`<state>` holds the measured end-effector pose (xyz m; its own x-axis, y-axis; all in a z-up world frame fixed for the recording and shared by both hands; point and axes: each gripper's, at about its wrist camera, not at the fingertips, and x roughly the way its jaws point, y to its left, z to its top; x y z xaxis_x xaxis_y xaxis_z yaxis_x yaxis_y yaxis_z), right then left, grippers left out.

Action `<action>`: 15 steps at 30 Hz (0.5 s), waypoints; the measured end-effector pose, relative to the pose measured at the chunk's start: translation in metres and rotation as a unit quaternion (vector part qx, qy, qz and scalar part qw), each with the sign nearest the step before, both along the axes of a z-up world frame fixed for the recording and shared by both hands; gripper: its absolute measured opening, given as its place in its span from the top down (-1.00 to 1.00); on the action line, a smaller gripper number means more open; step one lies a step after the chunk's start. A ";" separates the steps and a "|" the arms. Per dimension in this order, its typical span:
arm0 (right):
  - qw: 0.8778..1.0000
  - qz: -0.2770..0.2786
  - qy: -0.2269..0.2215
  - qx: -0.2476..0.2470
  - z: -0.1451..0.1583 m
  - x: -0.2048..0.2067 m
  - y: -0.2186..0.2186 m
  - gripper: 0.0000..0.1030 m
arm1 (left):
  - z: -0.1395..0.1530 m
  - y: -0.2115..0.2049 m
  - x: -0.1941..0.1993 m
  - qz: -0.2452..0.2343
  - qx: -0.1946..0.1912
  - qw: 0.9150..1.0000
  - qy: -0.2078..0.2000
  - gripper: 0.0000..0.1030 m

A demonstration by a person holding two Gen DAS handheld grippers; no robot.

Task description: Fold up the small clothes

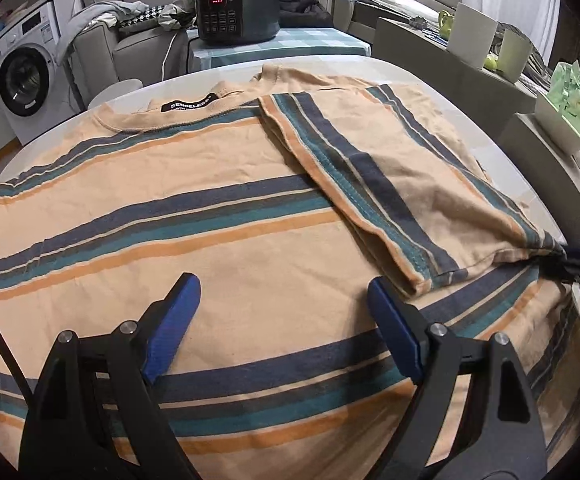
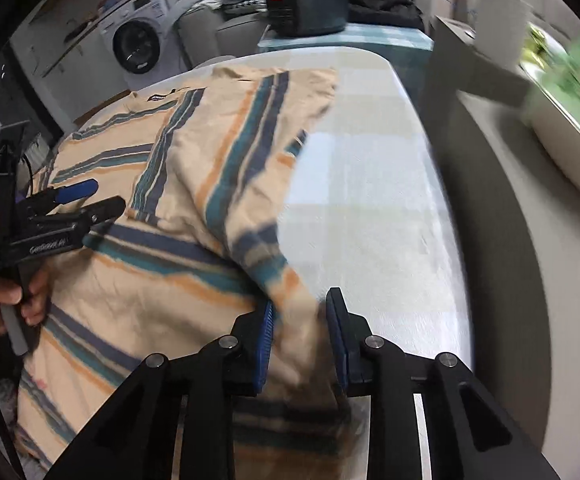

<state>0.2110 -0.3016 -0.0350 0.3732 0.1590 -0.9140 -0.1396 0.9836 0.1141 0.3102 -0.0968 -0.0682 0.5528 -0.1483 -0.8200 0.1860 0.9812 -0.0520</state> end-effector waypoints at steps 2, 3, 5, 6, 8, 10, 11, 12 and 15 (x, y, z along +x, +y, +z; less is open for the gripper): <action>1.000 -0.001 -0.005 0.027 0.004 -0.009 -0.005 0.50 | 0.002 0.000 0.002 -0.005 -0.021 1.000 0.005 -0.64; 1.000 0.001 -0.003 0.029 0.003 -0.008 -0.005 0.50 | 0.003 -0.002 0.003 -0.010 -0.027 1.000 0.007 -0.64; 1.000 -0.002 -0.003 0.022 0.000 -0.005 -0.002 0.55 | 0.003 -0.007 0.001 -0.016 -0.024 1.000 0.008 -0.64; 1.000 -0.002 -0.003 0.022 -0.001 -0.003 -0.002 0.78 | 0.003 -0.008 0.000 -0.018 -0.021 1.000 0.008 -0.64; 1.000 -0.005 0.001 0.017 -0.004 0.000 -0.001 0.87 | 0.002 -0.008 -0.002 -0.016 -0.020 1.000 0.008 -0.64; 1.000 -0.025 0.005 0.011 -0.003 0.002 -0.008 0.87 | 0.002 -0.004 -0.004 -0.010 -0.022 1.000 0.008 -0.64; 1.000 -0.028 0.006 0.008 -0.002 0.001 -0.010 0.84 | 0.002 -0.002 -0.005 -0.008 -0.024 1.000 0.008 -0.64; 0.999 -0.030 0.007 0.011 0.000 0.000 -0.012 0.78 | 0.003 -0.001 -0.004 -0.008 -0.028 1.000 0.009 -0.64; 0.998 -0.040 -0.014 0.050 0.023 0.000 -0.017 0.56 | 0.006 0.003 0.001 -0.005 -0.051 0.999 0.010 -0.64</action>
